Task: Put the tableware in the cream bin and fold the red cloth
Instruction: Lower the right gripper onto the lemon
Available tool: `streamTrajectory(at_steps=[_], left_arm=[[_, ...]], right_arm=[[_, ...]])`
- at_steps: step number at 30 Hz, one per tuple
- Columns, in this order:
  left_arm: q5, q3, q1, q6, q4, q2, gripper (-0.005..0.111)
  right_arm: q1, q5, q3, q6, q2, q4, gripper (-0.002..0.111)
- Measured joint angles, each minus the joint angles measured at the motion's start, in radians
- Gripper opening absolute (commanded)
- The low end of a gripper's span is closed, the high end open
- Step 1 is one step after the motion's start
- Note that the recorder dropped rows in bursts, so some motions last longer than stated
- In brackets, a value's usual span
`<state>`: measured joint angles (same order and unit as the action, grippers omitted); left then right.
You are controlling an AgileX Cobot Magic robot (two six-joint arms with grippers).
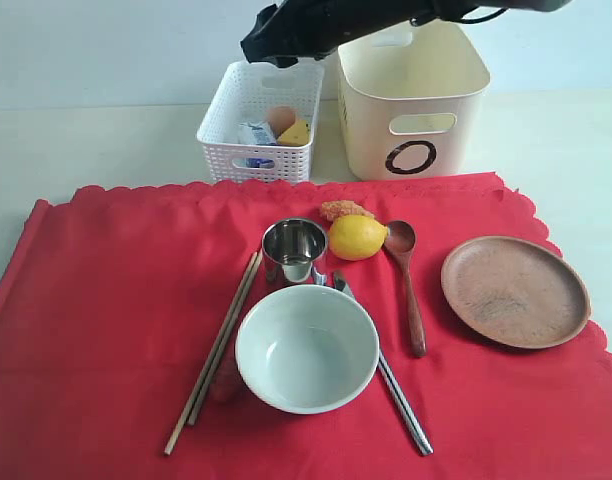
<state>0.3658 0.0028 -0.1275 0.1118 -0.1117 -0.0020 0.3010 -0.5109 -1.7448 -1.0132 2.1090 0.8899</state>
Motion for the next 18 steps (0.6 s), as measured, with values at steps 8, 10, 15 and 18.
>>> streamTrajectory(at_steps=[8, 10, 15, 18], left_arm=[[0.000, 0.000, 0.000, 0.000, 0.000, 0.000, 0.000], [0.000, 0.000, 0.000, 0.000, 0.000, 0.000, 0.000], [0.000, 0.000, 0.000, 0.000, 0.000, 0.000, 0.000], [0.000, 0.000, 0.000, 0.000, 0.000, 0.000, 0.000]], right_arm=[[0.000, -0.204, 0.000, 0.222, -0.119, -0.363, 0.049], [0.000, -0.286, 0.000, 0.260, -0.148, -0.446, 0.049], [0.000, -0.473, 0.000, 0.292, -0.187, -0.547, 0.049], [0.000, -0.626, 0.000, 0.285, -0.194, -0.588, 0.049]])
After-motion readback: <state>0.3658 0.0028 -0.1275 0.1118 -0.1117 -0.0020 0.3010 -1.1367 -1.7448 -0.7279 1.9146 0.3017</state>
